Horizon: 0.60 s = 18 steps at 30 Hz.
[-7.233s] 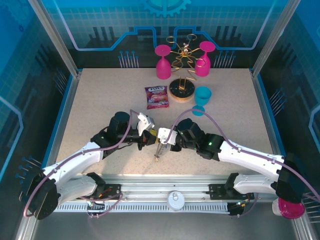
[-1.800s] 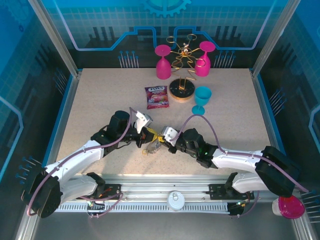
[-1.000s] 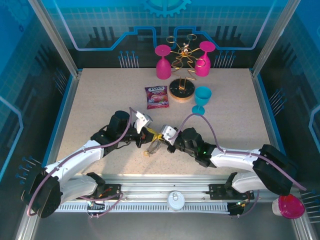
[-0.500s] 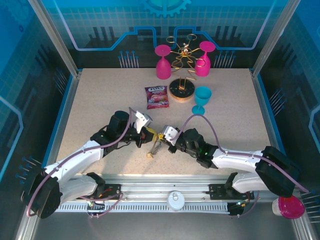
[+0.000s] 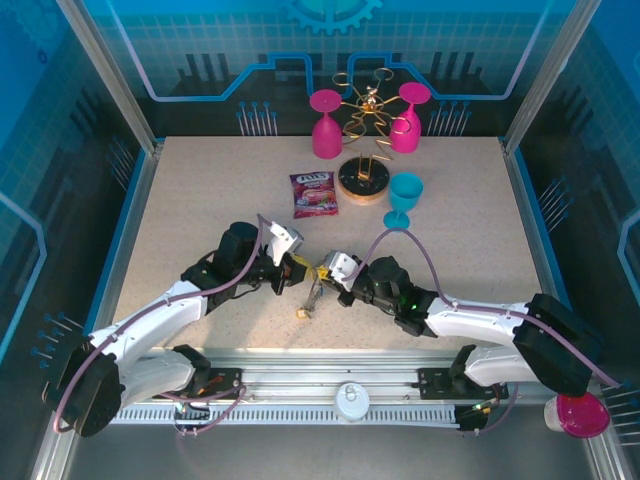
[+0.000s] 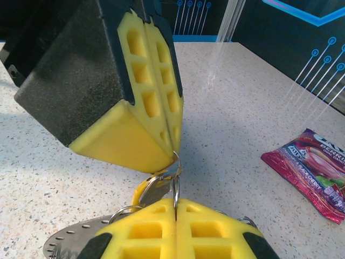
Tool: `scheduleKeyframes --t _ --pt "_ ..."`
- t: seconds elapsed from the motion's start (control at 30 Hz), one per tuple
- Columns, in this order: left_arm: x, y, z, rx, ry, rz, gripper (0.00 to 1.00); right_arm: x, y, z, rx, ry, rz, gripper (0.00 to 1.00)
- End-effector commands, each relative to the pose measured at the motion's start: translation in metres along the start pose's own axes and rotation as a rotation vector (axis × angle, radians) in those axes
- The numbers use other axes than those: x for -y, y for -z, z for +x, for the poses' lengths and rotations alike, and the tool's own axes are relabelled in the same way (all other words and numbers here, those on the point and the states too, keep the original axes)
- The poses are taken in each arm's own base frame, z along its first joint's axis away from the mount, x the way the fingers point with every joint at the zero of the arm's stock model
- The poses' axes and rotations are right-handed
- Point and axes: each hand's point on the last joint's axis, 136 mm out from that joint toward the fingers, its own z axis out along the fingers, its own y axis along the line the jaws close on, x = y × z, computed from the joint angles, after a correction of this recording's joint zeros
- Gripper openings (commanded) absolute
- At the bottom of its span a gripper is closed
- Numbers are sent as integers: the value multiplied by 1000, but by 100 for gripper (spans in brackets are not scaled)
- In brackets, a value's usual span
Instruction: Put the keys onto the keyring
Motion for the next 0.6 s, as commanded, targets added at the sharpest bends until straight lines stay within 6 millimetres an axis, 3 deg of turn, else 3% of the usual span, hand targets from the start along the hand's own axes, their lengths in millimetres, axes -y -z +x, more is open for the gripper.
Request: scheduleKeyframes --t 0.0,0.23,0.3,0.5,0.57 --pt "-3 0 -5 6 5 -14 3 2 4 -18 67 13 -8 0" --pt "2 1 -9 22 -5 9 13 -1 3 -16 59 13 -24 0" --pt "2 1 -10 23 -12 7 27 0 4 -15 55 13 -24 0" --pt "-1 6 -10 21 -40 -24 52 1 4 -12 48 11 -29 0" --pt "-1 10 -11 21 -78 -36 56 2 4 -12 48 13 -33 0"
